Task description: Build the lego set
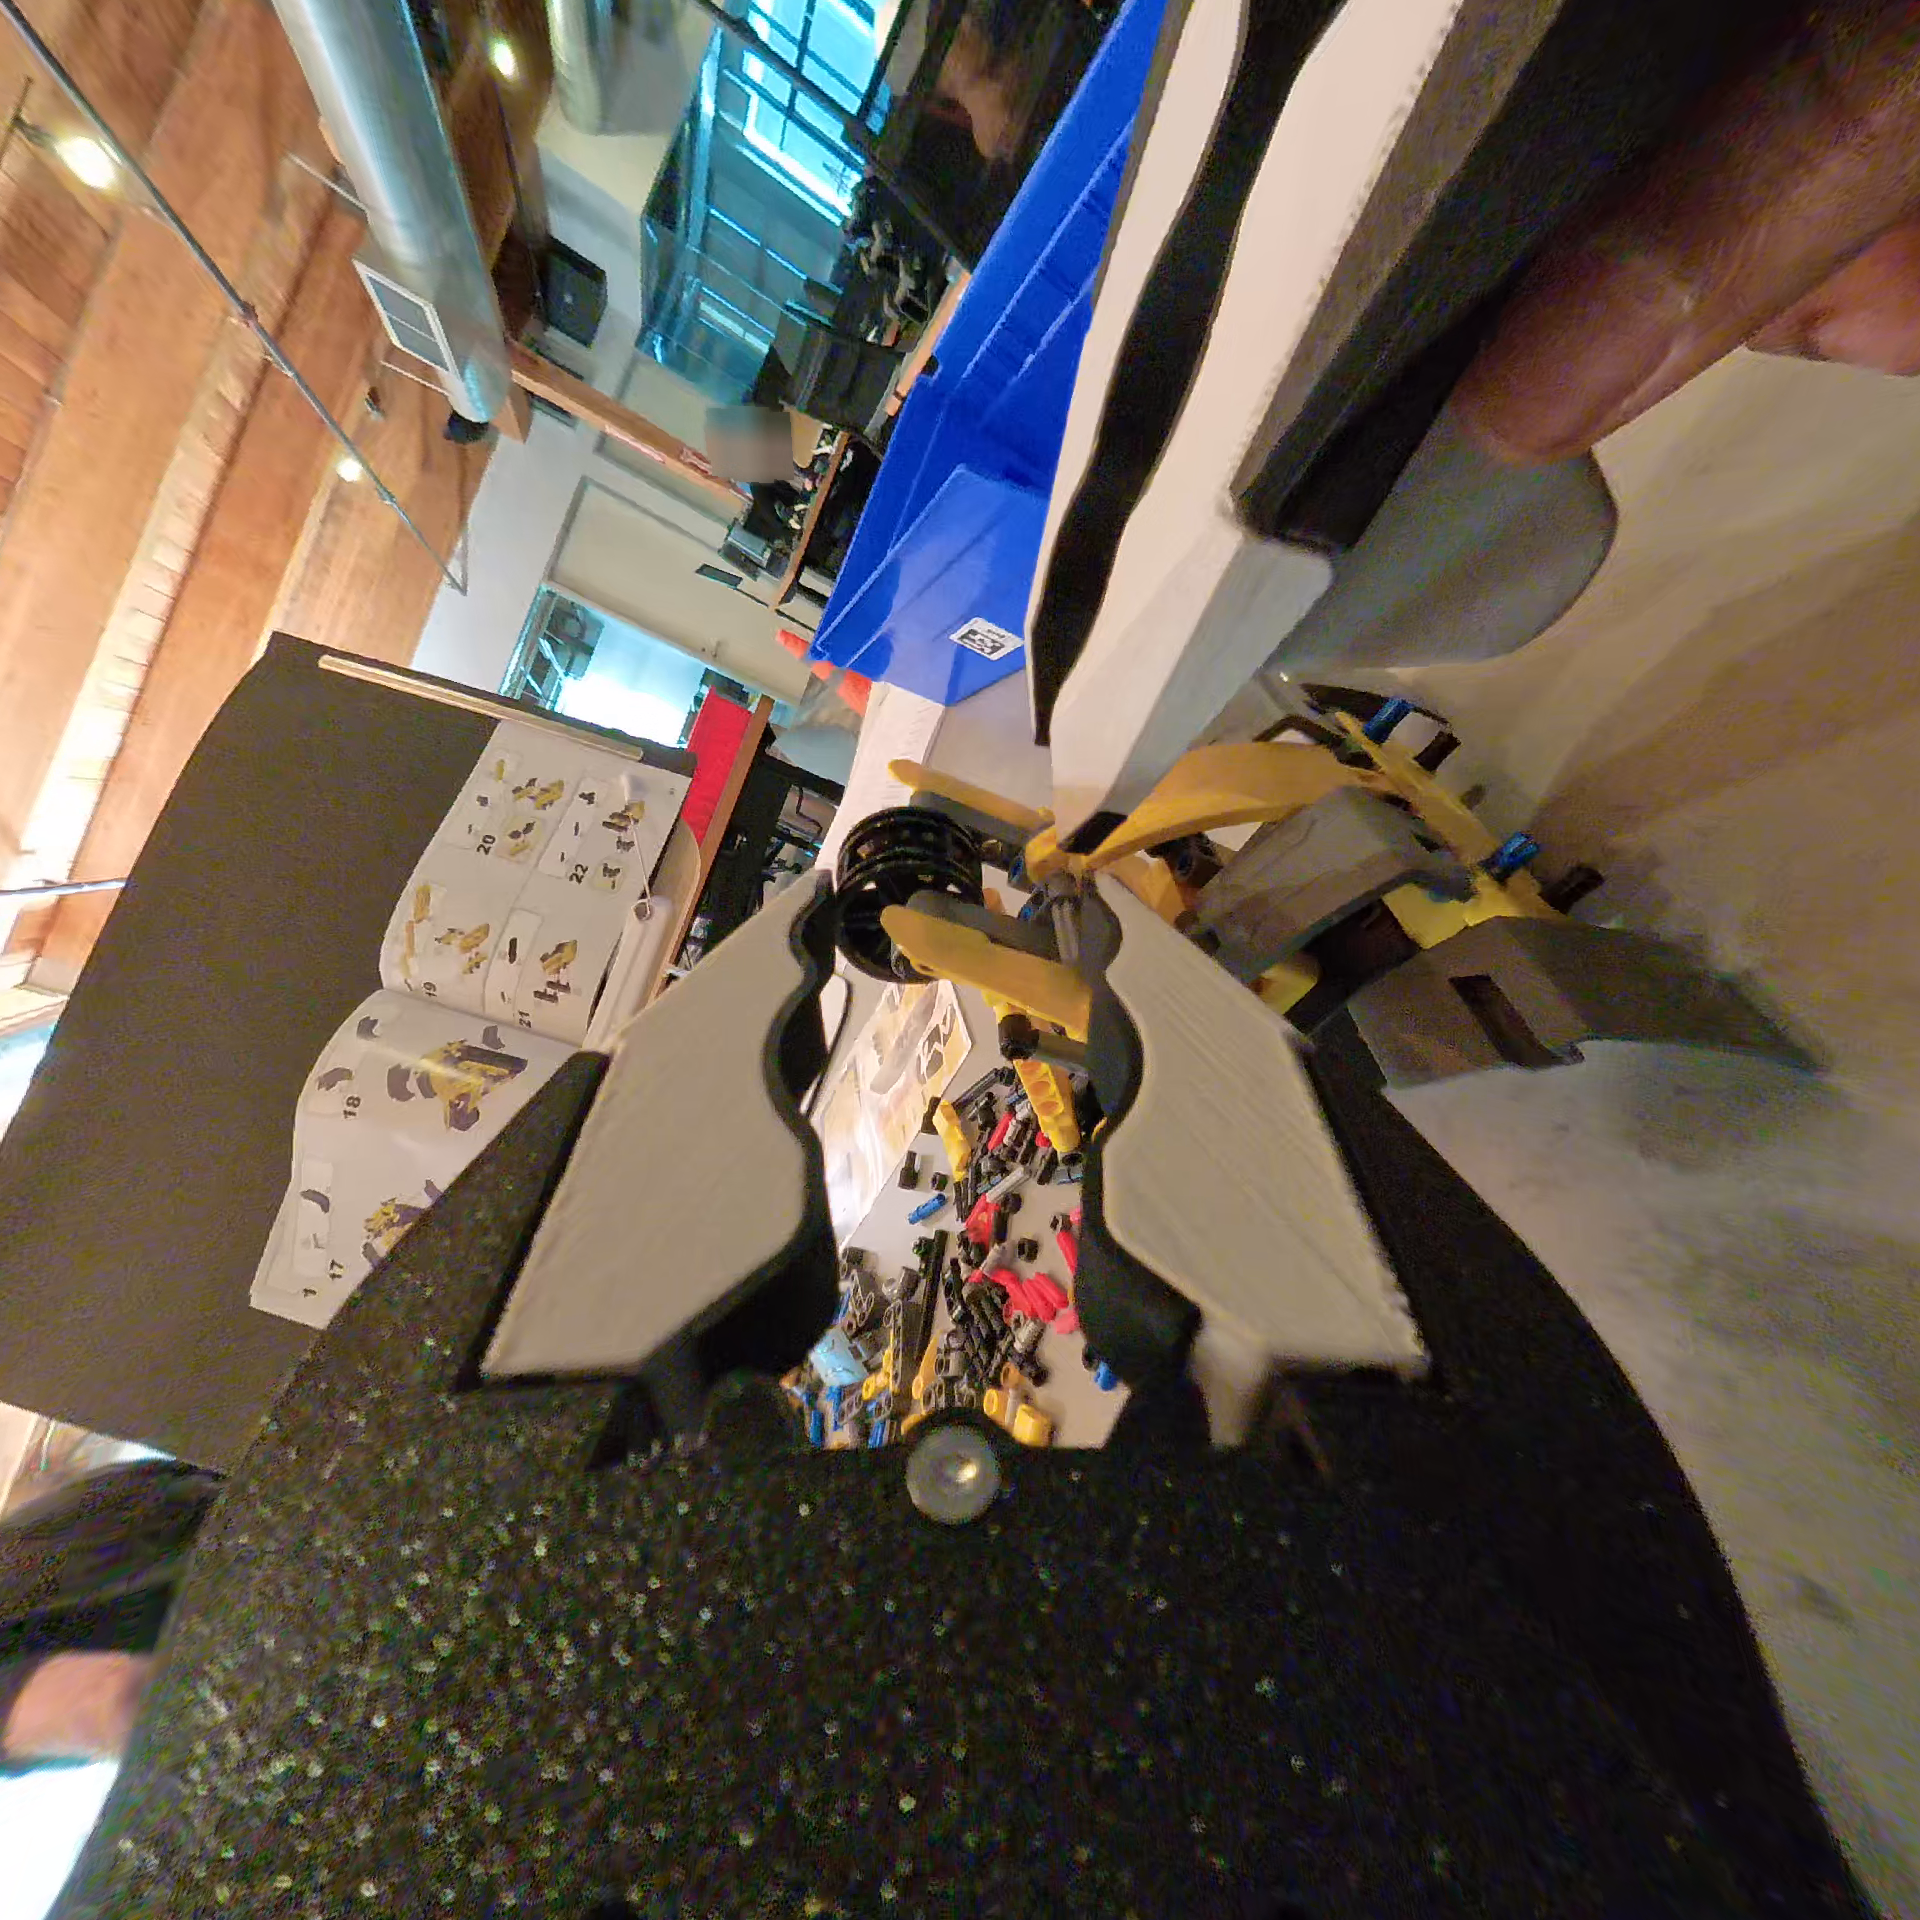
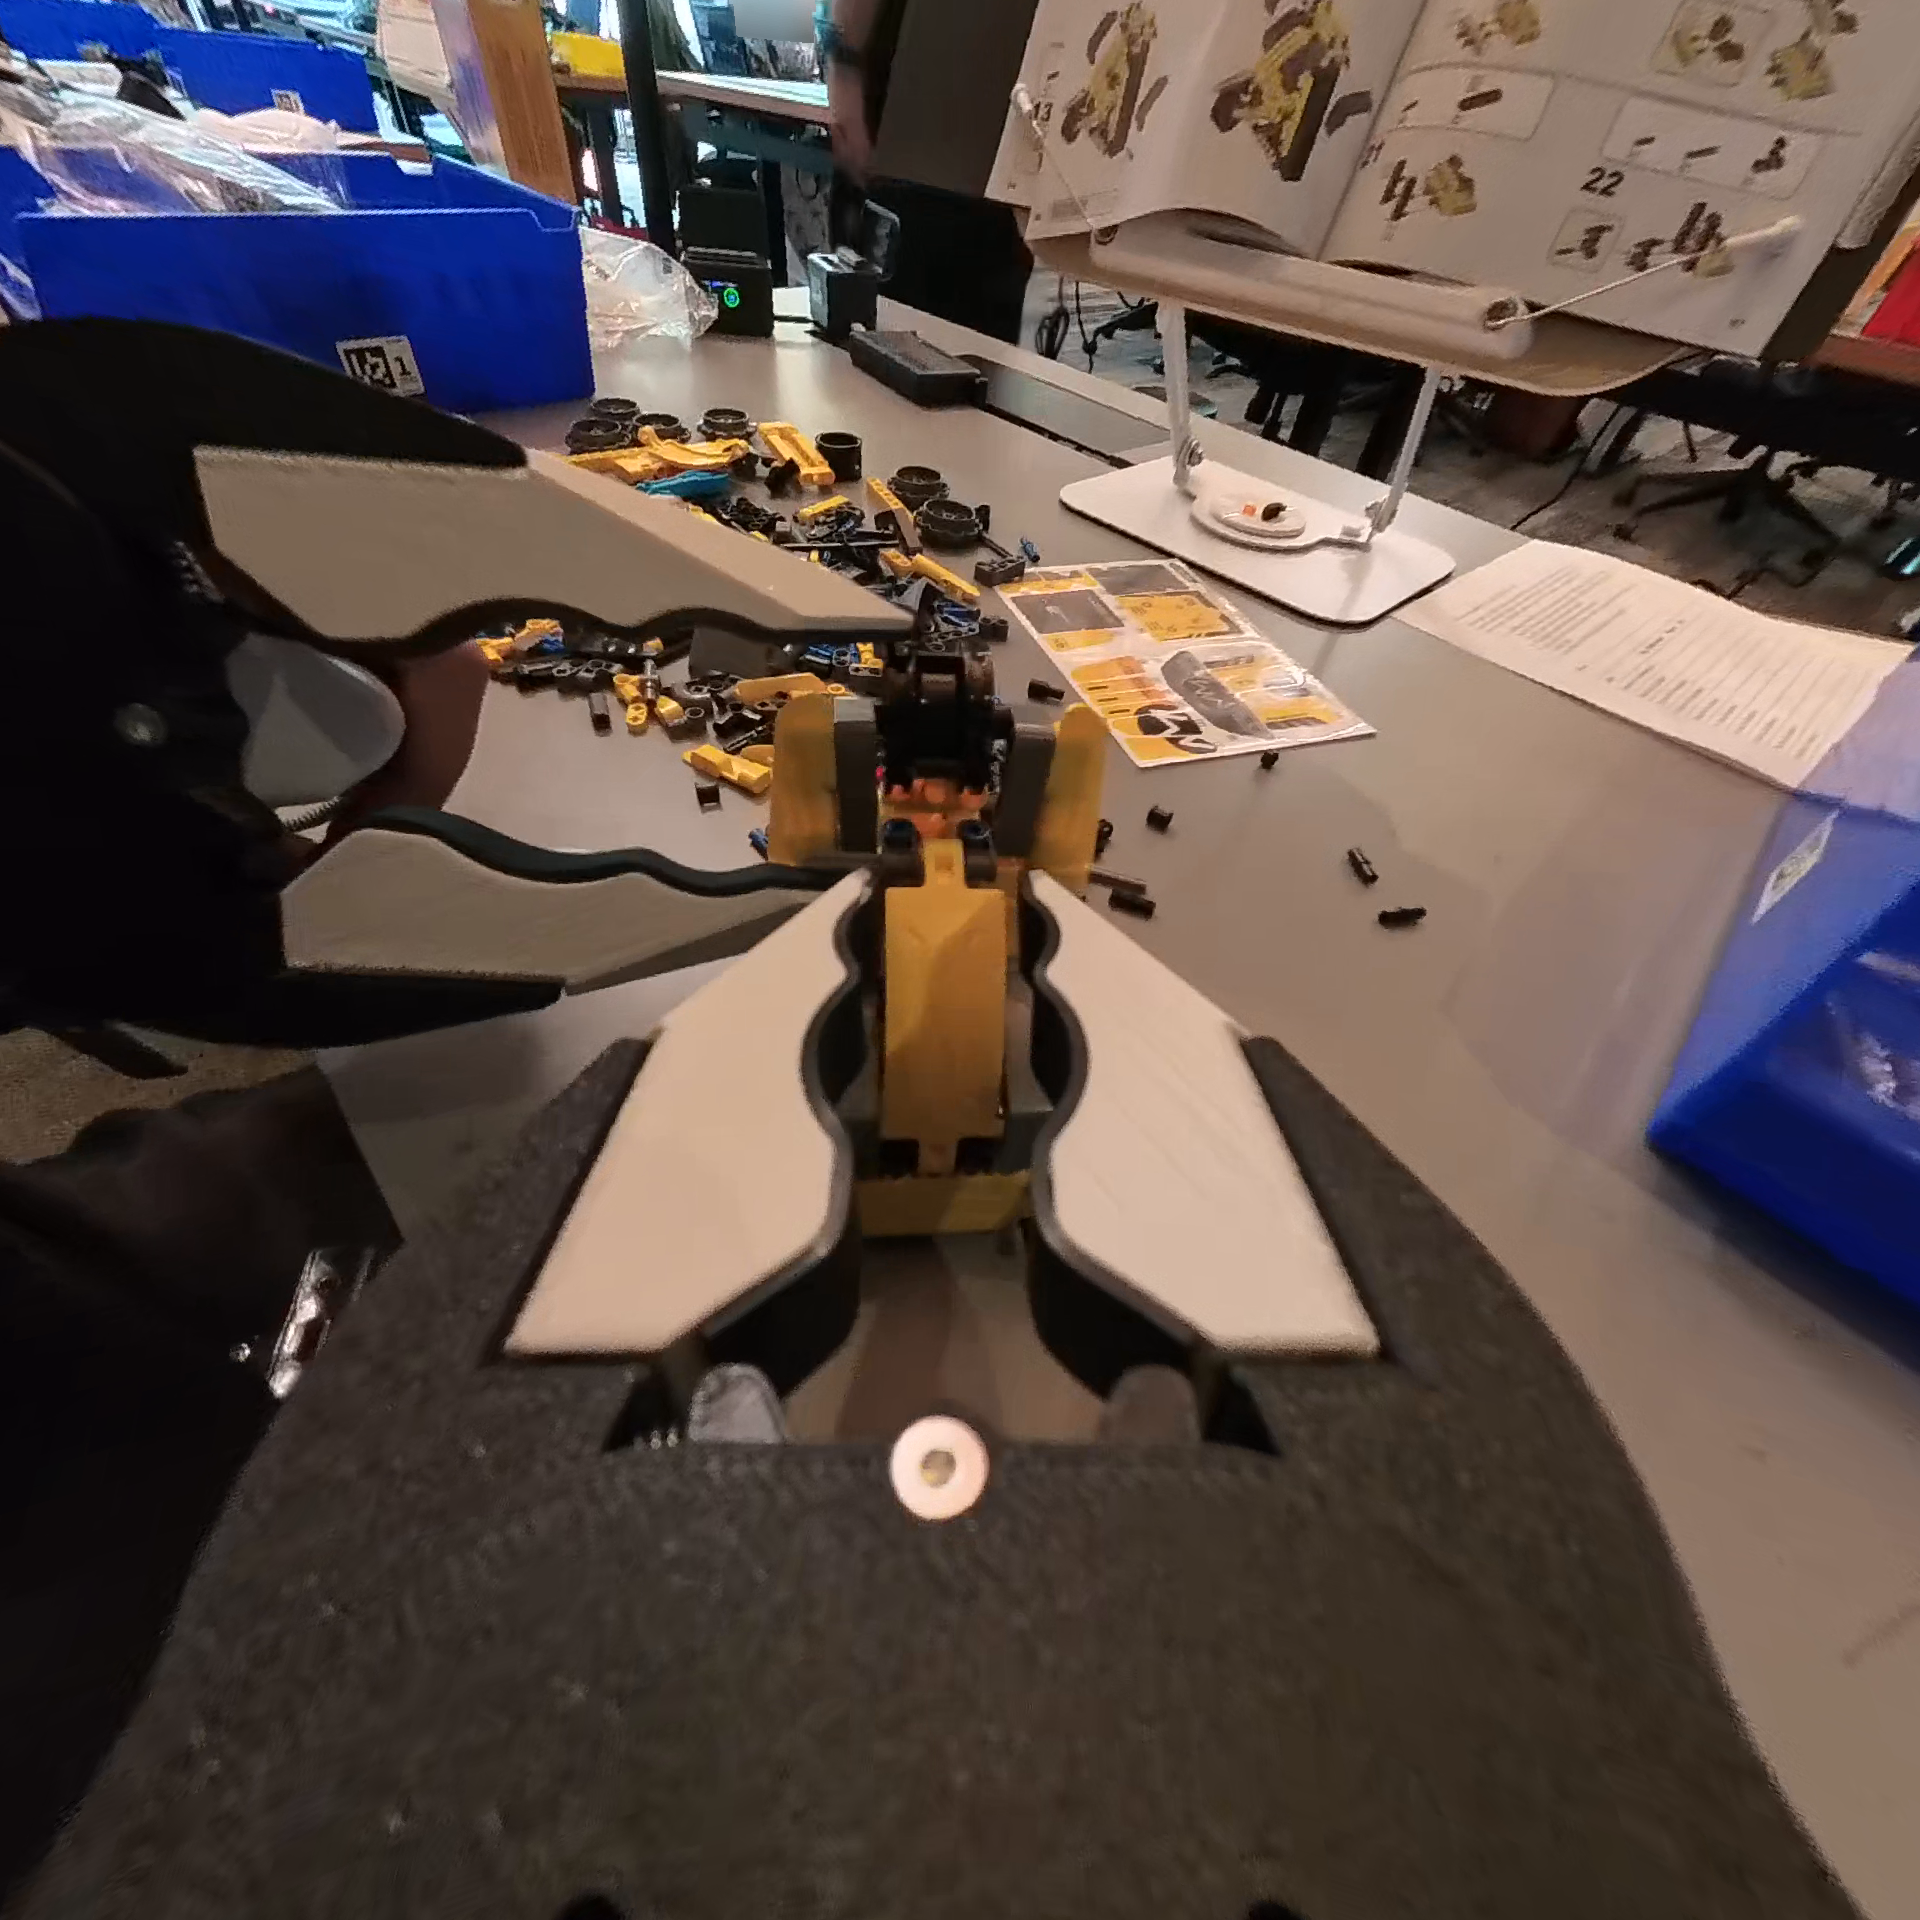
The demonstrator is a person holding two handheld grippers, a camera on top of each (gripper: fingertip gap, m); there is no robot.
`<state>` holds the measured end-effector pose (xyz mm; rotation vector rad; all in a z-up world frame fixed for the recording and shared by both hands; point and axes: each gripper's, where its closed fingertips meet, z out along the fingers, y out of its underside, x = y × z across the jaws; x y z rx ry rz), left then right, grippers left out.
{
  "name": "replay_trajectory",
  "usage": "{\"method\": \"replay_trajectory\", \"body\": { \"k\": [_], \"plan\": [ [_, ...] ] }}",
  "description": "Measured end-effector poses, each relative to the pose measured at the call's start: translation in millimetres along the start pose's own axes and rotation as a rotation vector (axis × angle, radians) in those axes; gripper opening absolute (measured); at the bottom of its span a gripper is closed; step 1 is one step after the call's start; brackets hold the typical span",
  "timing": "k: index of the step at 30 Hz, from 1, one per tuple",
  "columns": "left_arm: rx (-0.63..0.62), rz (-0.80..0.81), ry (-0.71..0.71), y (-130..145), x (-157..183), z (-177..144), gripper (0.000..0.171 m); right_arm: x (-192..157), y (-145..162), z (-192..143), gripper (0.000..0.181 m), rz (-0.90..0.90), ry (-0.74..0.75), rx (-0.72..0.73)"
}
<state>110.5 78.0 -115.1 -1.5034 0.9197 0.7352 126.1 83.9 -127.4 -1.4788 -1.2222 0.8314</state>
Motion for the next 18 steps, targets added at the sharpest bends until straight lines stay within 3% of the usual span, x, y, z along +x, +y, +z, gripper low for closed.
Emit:
{"method": "replay_trajectory", "body": {
  "k": [7, 12, 18],
  "plan": [
    [0.014, -0.019, -0.012, 0.0, -0.5, -0.1, 0.046, -1.3, 2.1, 3.3, 0.02, -0.059, 0.001, 0.01],
    [0.02, -0.017, -0.011, 0.1, -0.7, -0.3, 0.046, -7.4, 3.0, 4.2, 0.007, -0.045, -0.051, 0.016],
    [0.032, -0.014, -0.009, 0.7, -0.8, -1.3, 0.046, -9.9, 3.6, 4.9, 0.005, -0.001, -0.084, 0.01]
  ]
}}
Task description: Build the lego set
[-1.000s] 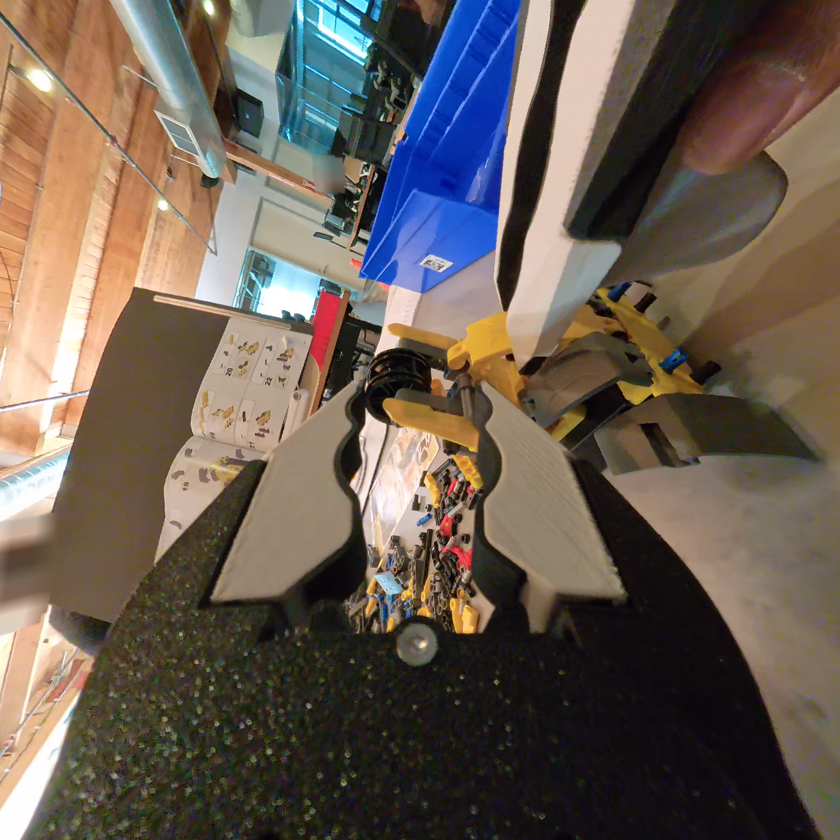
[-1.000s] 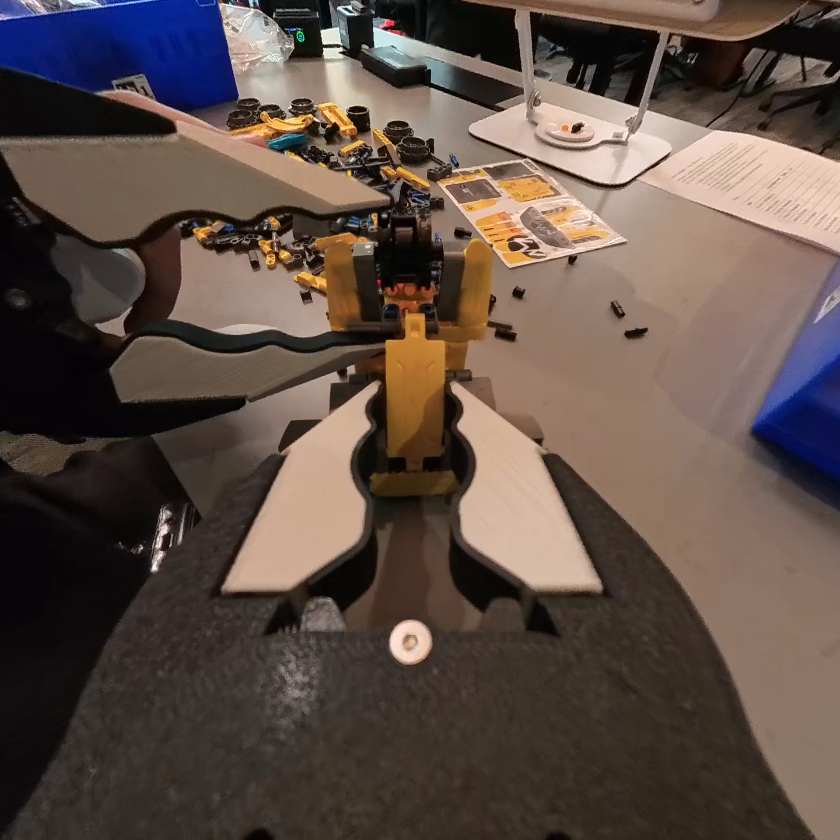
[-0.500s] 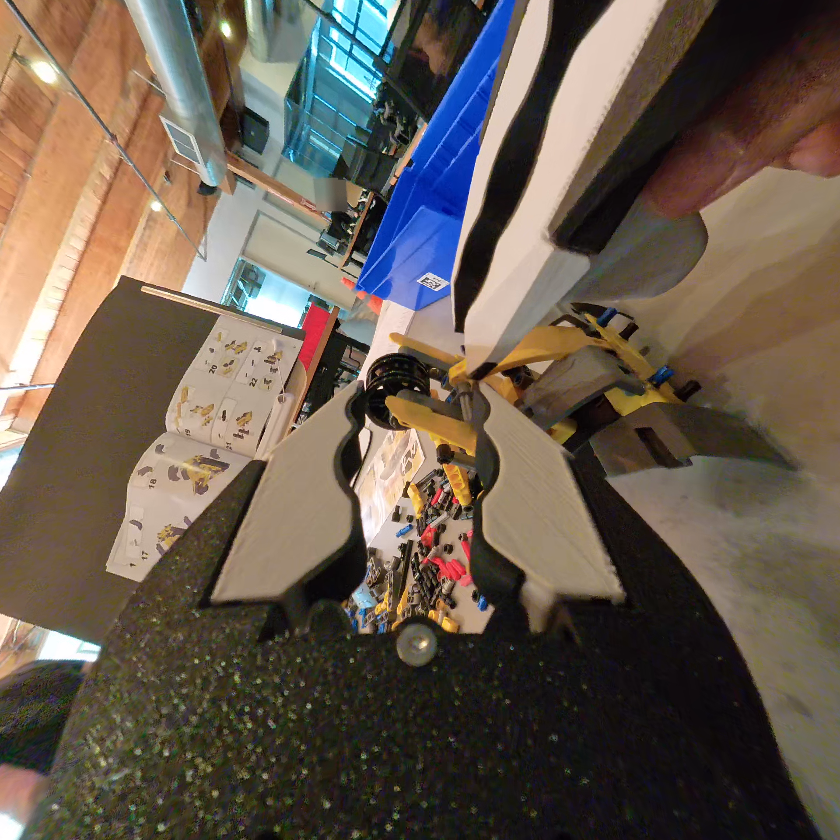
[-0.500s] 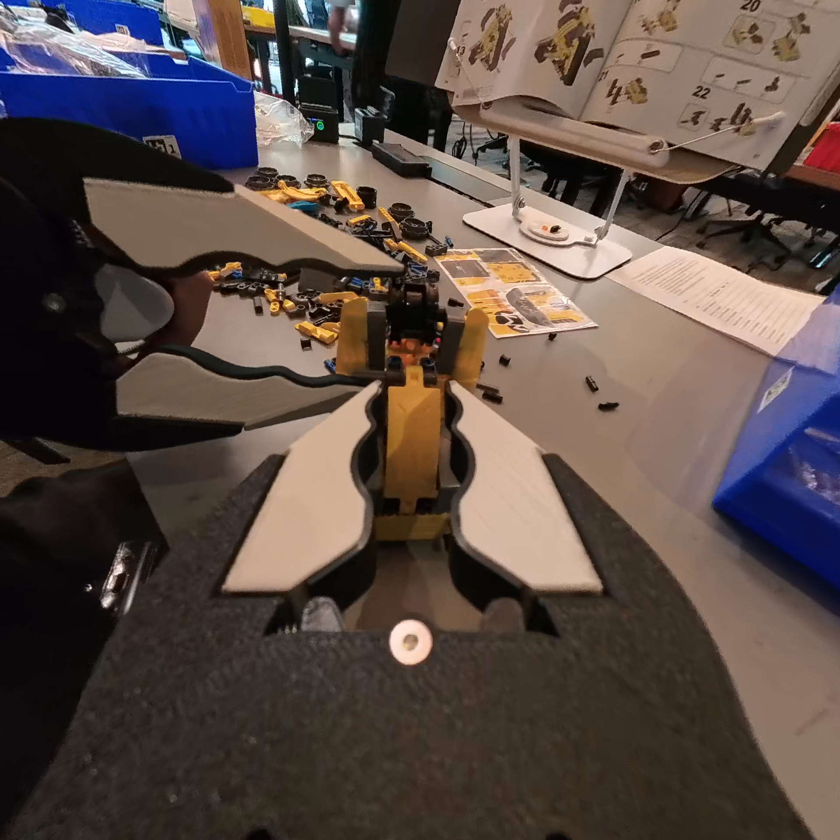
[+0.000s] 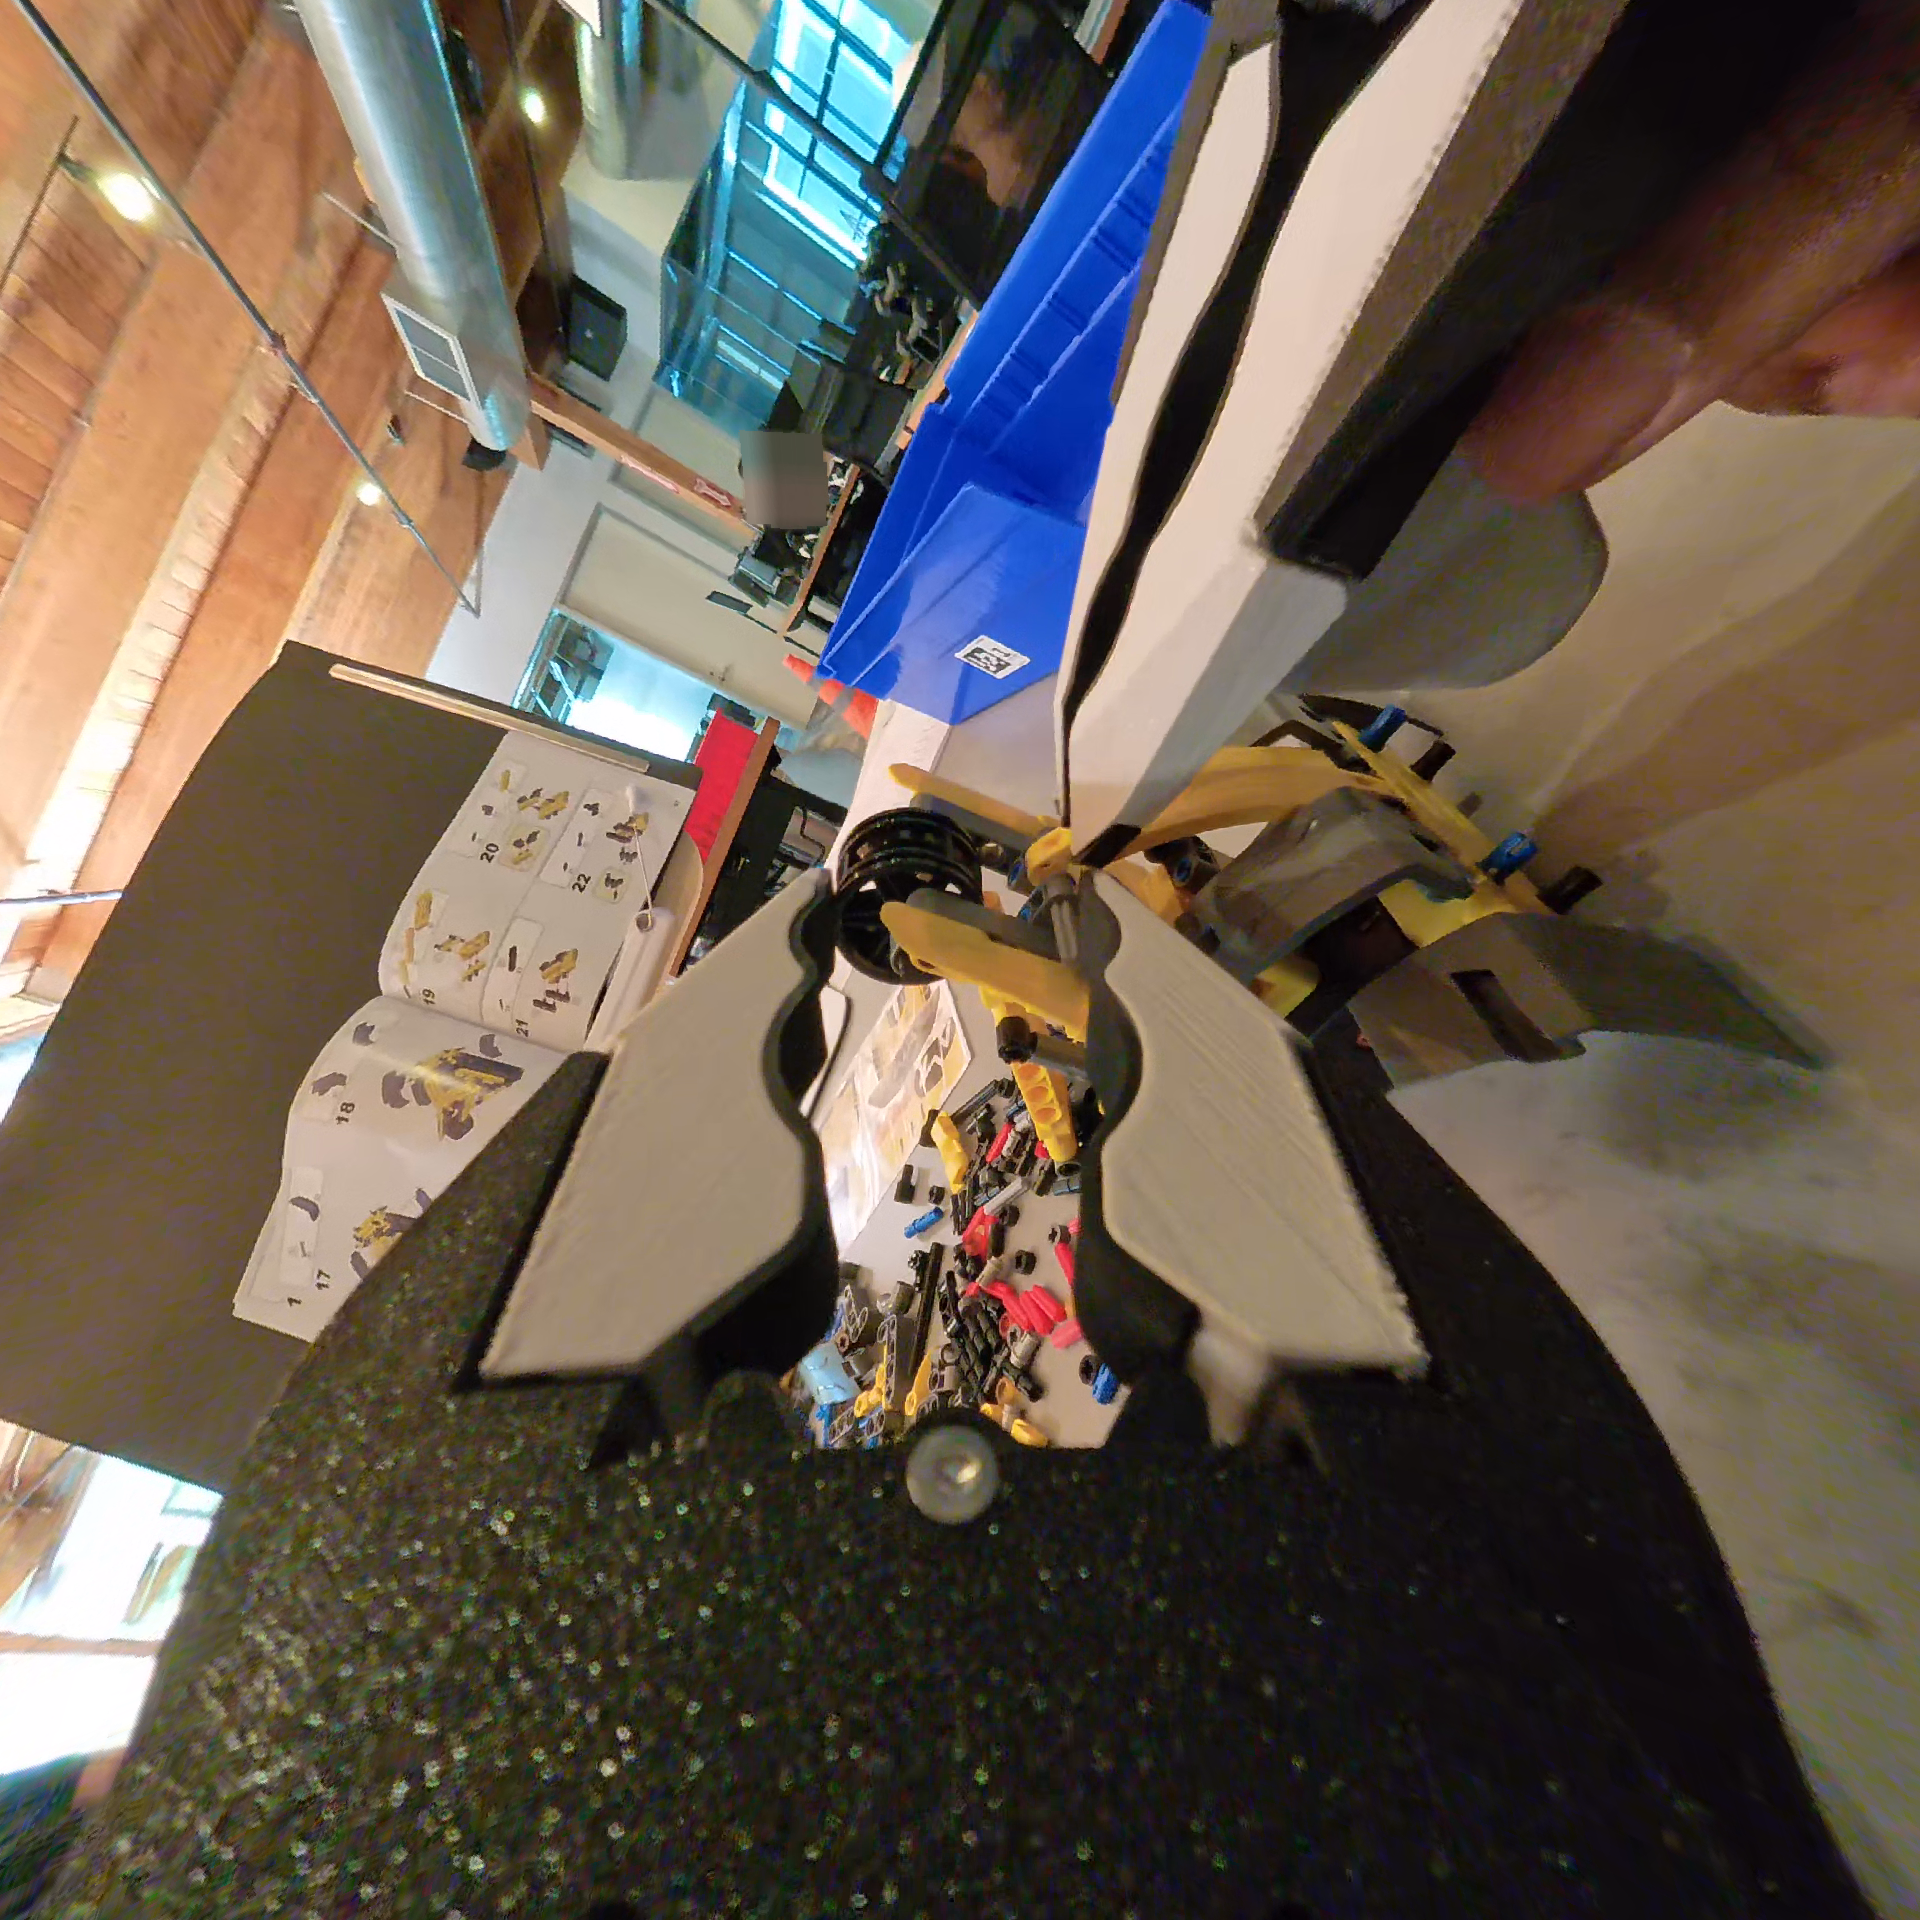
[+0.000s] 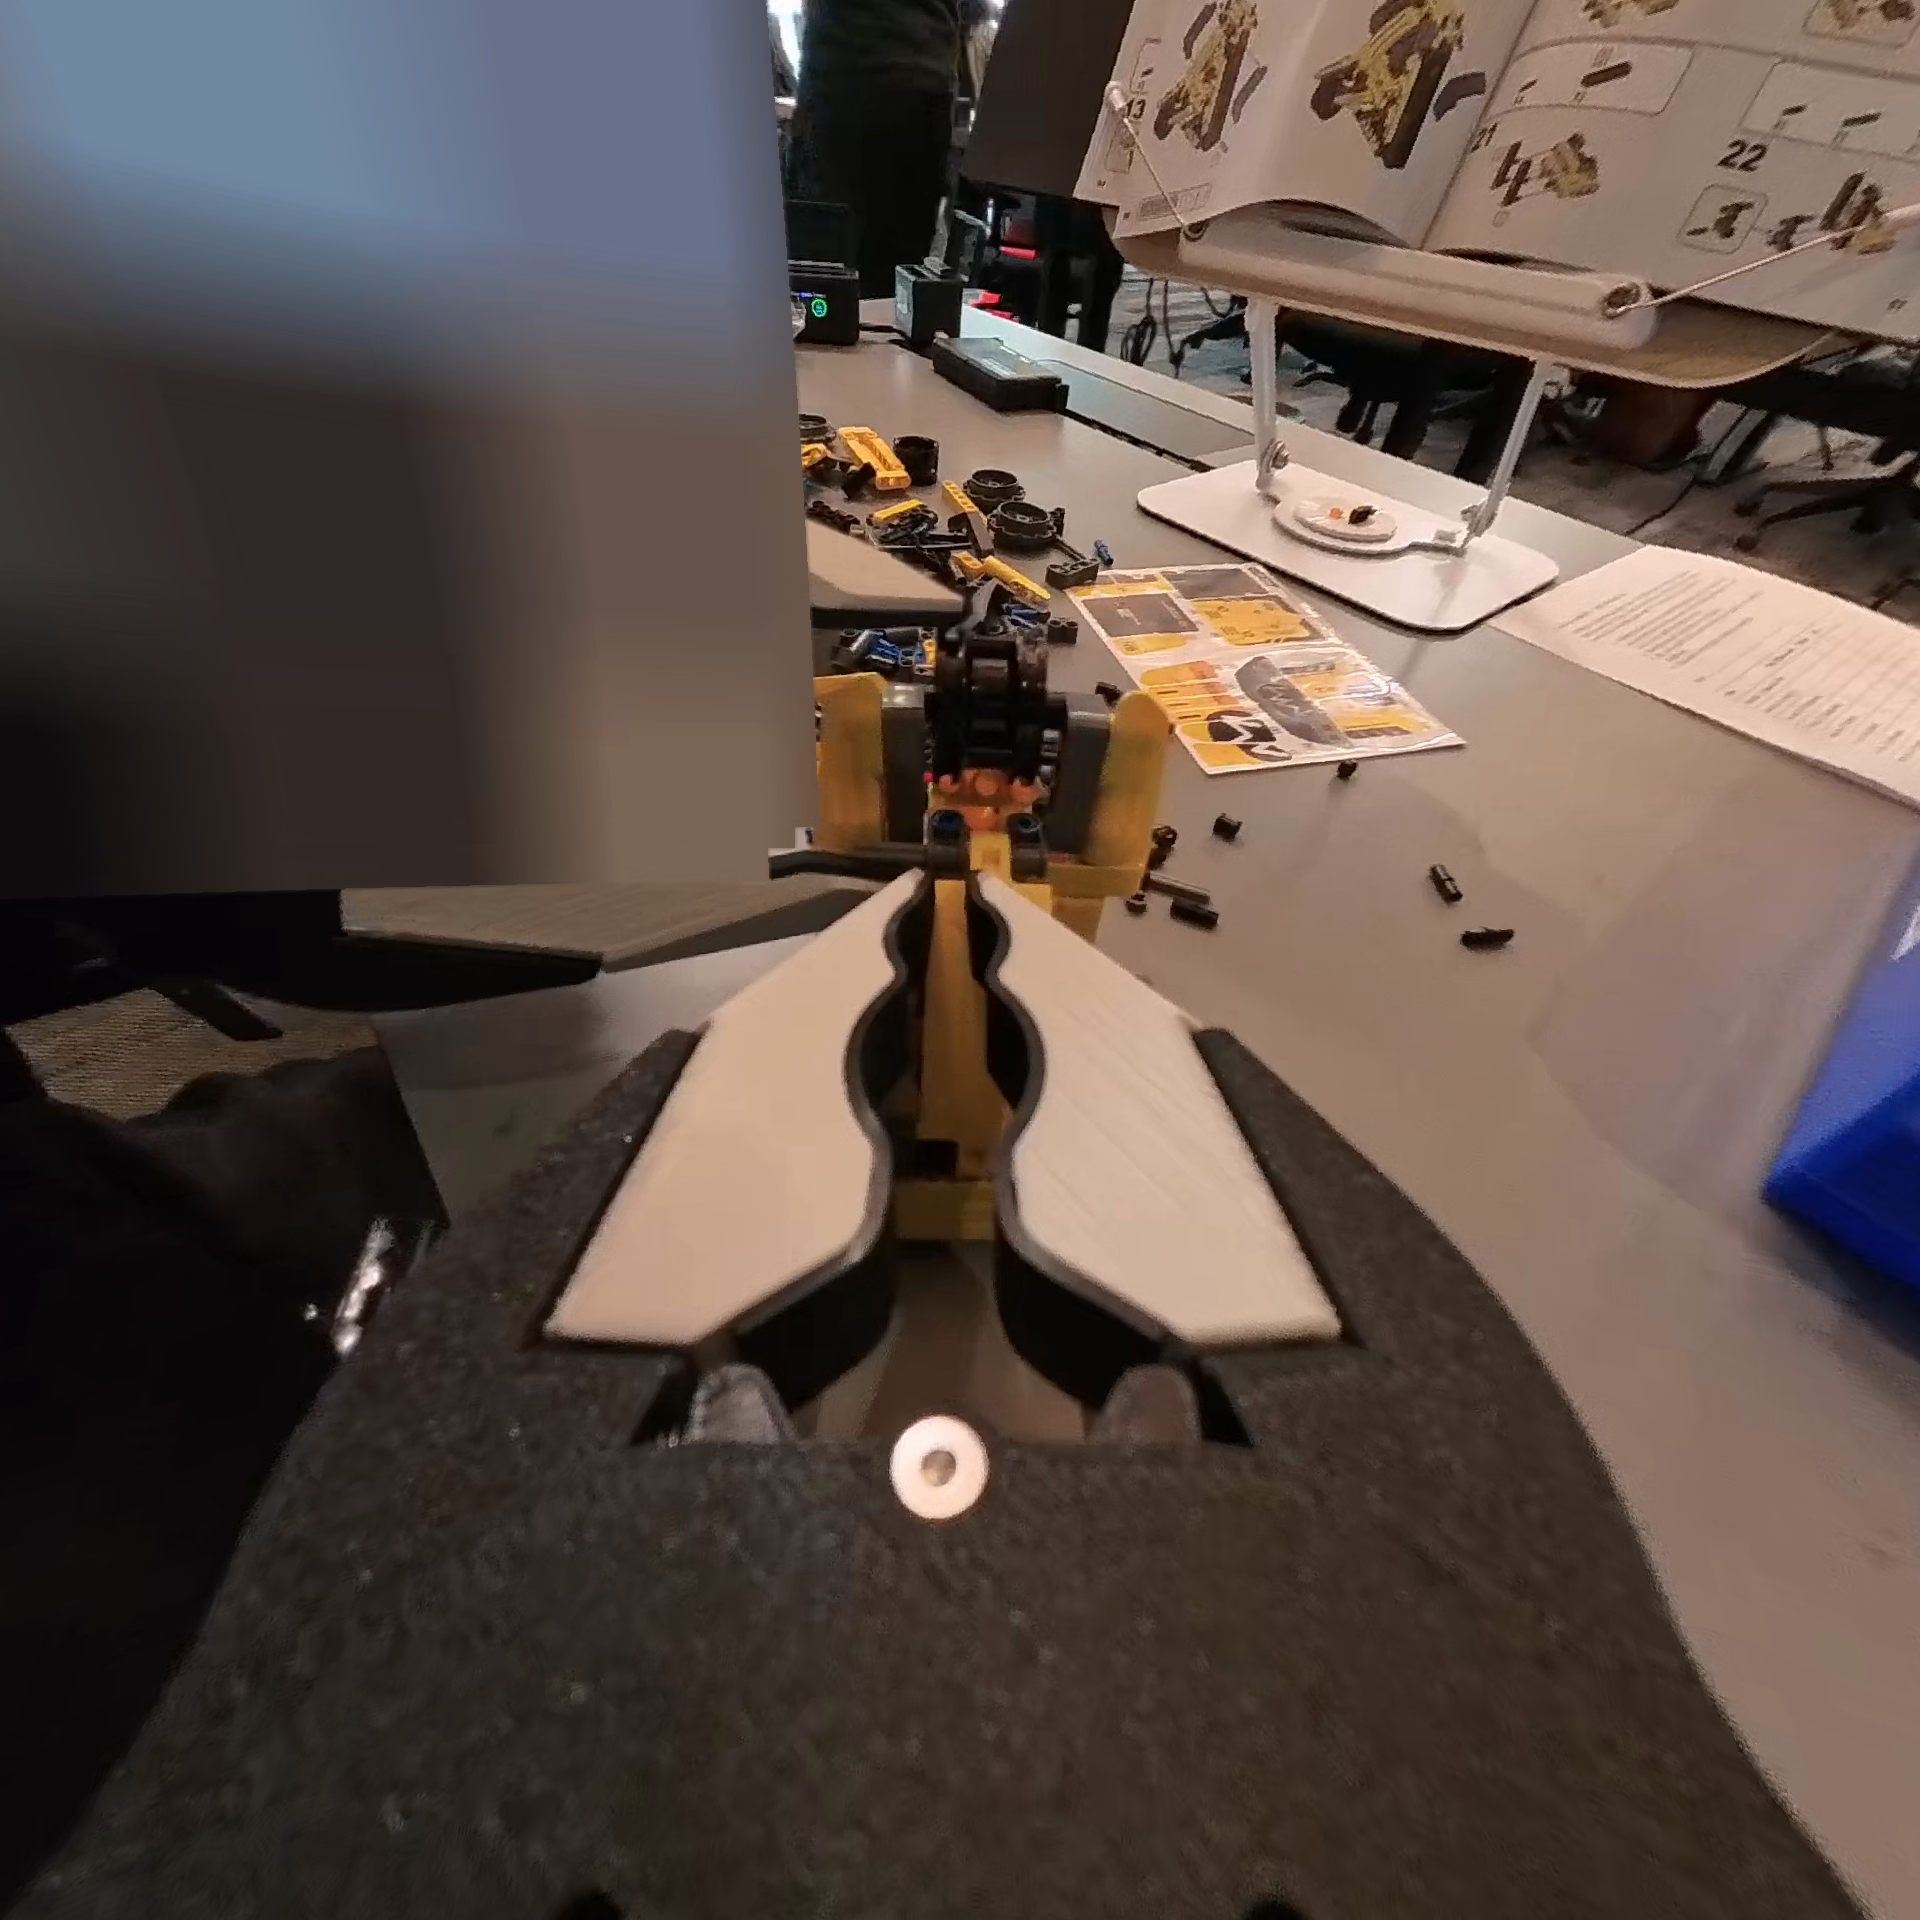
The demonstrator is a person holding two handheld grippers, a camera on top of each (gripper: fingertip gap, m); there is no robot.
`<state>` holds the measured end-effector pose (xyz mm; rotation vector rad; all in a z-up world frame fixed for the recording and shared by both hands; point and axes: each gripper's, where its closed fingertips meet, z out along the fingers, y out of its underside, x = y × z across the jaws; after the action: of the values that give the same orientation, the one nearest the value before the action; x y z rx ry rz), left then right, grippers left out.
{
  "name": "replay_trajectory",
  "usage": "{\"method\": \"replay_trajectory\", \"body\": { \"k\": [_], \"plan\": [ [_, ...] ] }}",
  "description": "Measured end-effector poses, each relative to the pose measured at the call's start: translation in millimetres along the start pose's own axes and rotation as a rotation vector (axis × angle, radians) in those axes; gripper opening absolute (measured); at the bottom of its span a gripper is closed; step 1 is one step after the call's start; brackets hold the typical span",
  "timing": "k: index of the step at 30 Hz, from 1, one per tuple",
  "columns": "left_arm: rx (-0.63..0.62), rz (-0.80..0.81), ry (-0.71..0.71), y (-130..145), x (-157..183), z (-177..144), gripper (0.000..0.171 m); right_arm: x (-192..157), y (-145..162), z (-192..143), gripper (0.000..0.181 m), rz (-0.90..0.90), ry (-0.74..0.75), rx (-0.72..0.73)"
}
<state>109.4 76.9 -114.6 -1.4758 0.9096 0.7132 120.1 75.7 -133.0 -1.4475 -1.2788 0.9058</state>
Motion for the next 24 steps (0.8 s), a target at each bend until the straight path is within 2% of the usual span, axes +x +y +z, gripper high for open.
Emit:
{"method": "replay_trajectory", "body": {
  "k": [5, 24],
  "plan": [
    [0.016, -0.024, 0.018, 0.4, -0.2, -1.6, 0.046, 1.5, 0.5, -0.9, 0.0, 0.052, -0.018, -0.015],
    [0.022, -0.045, 0.021, 2.6, -0.8, -1.4, 0.045, 3.0, 2.4, -1.4, 0.0, 0.033, 0.0, -0.058]
  ]
}}
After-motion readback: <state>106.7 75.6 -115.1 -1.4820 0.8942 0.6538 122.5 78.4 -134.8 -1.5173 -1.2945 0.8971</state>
